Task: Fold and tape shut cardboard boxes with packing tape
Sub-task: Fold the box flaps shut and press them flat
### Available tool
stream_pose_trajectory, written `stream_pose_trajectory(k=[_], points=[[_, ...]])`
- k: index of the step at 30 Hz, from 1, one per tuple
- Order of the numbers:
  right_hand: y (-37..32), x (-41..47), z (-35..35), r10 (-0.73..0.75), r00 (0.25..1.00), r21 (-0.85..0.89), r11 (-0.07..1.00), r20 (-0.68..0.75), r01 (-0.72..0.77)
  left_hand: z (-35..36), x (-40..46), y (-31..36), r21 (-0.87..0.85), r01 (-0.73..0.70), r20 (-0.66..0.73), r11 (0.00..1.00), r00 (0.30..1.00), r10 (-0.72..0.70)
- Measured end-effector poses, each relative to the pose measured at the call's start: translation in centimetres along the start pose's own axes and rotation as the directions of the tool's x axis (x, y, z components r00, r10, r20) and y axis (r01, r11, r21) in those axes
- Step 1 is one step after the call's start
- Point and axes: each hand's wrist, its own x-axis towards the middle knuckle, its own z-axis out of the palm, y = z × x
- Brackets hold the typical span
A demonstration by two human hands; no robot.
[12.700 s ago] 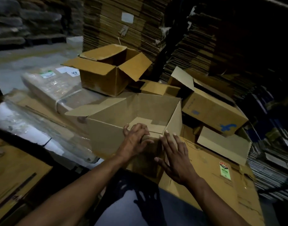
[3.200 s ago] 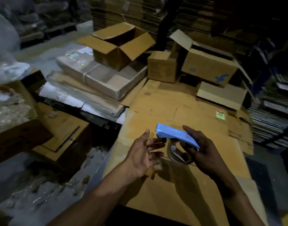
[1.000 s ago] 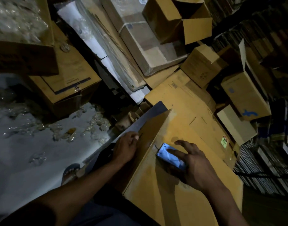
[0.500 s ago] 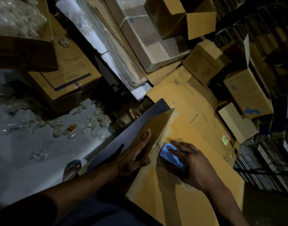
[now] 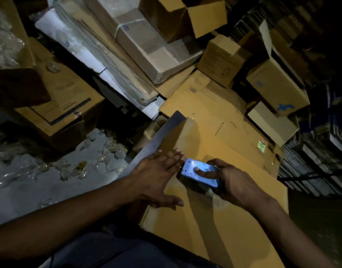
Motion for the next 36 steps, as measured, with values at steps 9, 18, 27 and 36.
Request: stream_pose_trajectory(k=[9,18,27,36], points=[[8.0,-6.7,3.6,0.013,1.0,0.036,0.999,-0.002,-0.013,-1.8,-0.1,-0.1,0.202,-0.038,0.099,0.979,0.995,0.019],[7.6,-5.9,7.9,0.052,0.99,0.104,0.994,-0.128,-0.039,-3.2,0.1,1.6,0.422,-0.01,0.199,0.906,0.976,-0.082],[9.2,-5.5,8.8,-0.006,0.992,0.125,0.992,-0.128,0.022,-2.0,1.5,3.9,0.389,0.01,0.202,0.921,0.975,-0.095],[7.3,-3.9,9.1,-0.032,0.979,0.038,0.998,-0.2,0.04,-1.9,1.6,5.2,0.479,-0.011,0.25,0.878,0.96,-0.125]])
